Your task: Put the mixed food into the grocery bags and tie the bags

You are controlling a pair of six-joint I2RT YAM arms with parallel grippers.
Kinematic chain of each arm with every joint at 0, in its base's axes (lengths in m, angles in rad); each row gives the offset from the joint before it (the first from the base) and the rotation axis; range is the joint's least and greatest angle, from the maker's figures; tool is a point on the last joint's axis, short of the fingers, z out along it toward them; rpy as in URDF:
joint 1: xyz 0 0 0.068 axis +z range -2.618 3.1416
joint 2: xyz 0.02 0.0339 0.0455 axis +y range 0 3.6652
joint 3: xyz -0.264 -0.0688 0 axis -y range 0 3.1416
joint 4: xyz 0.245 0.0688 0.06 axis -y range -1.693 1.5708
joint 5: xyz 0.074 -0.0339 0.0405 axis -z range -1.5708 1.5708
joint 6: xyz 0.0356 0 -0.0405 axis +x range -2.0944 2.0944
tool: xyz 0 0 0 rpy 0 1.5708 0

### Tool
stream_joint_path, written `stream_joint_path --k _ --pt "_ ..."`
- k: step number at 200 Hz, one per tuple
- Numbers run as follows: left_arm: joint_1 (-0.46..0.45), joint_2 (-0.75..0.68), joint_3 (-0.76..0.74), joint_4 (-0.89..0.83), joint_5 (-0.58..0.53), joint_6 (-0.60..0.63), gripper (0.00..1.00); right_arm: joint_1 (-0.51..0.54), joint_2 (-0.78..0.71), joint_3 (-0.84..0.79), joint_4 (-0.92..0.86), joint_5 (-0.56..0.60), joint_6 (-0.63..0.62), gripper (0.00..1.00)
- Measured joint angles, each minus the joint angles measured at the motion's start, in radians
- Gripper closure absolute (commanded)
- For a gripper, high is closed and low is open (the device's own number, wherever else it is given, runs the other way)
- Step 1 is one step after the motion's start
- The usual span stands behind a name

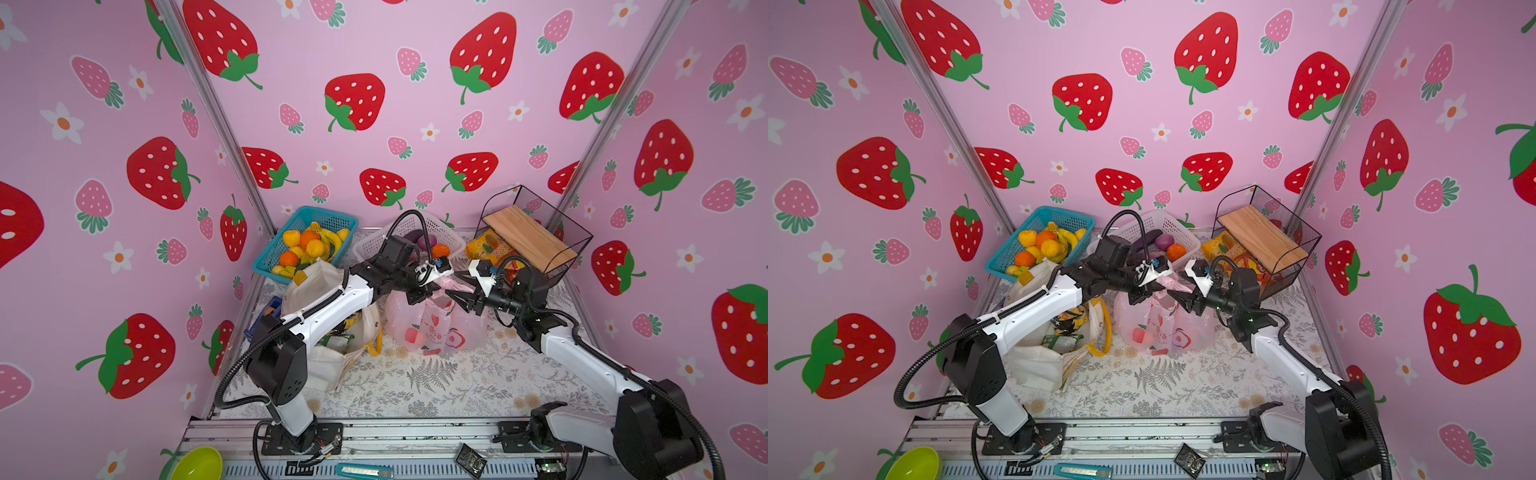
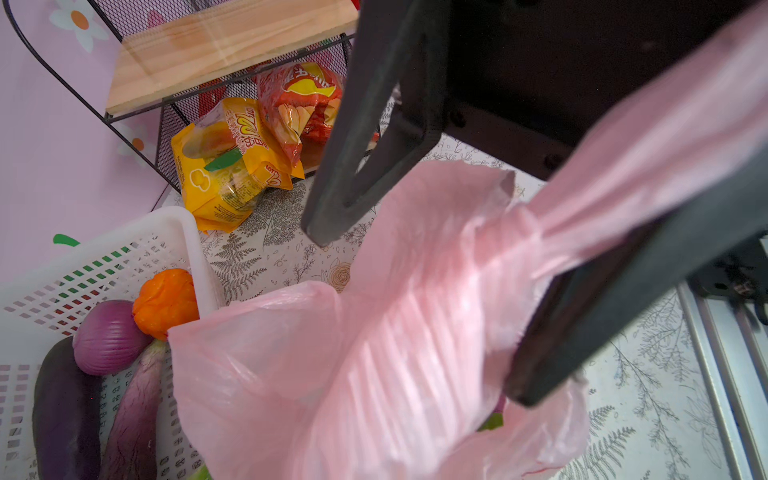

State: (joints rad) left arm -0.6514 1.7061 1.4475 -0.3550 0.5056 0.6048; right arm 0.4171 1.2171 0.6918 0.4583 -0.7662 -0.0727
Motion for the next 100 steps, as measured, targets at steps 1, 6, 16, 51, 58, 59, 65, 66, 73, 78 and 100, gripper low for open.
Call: stream_joint_path --k 1,6,16,51,58,59,65,66,73,78,100 --pt "0.000 0.000 0.000 -0.001 0.000 0.000 1.00 0.000 0.001 0.001 -0.001 0.000 -0.002 0.38" --pt "0.000 0.000 0.000 -0.003 0.000 0.002 1.00 0.000 0.005 0.005 -0.005 -0.002 -0.005 0.38" --pt "0.000 0.000 0.000 -0.007 0.000 0.002 1.00 0.001 0.013 0.009 -0.009 -0.003 -0.011 0.38" --pt "0.000 0.000 0.000 -0.011 0.002 0.002 1.00 0.008 0.042 0.010 -0.014 -0.006 -0.029 0.43" --pt "0.000 0.000 0.000 -0.012 0.002 0.002 1.00 0.011 0.048 0.010 -0.014 -0.008 -0.030 0.44" --pt "0.000 0.000 0.000 -0.012 0.002 0.002 1.00 0.011 0.048 0.011 -0.014 -0.008 -0.031 0.44" --pt "0.000 0.000 0.000 -0.013 0.002 0.002 1.00 0.012 0.053 0.011 -0.015 -0.009 -0.032 0.46" --pt "0.000 0.000 0.000 -0.013 0.002 0.002 1.00 0.013 0.054 0.011 -0.015 -0.009 -0.033 0.46" --pt "0.000 0.000 0.000 -0.014 0.001 0.002 1.00 0.013 0.058 0.011 -0.016 -0.010 -0.034 0.48" --pt "0.000 0.000 0.000 -0.014 0.001 0.002 1.00 0.013 0.060 0.011 -0.016 -0.010 -0.034 0.53" --pt "0.000 0.000 0.000 -0.016 0.000 0.002 1.00 0.018 0.062 0.011 -0.018 -0.009 -0.031 0.67"
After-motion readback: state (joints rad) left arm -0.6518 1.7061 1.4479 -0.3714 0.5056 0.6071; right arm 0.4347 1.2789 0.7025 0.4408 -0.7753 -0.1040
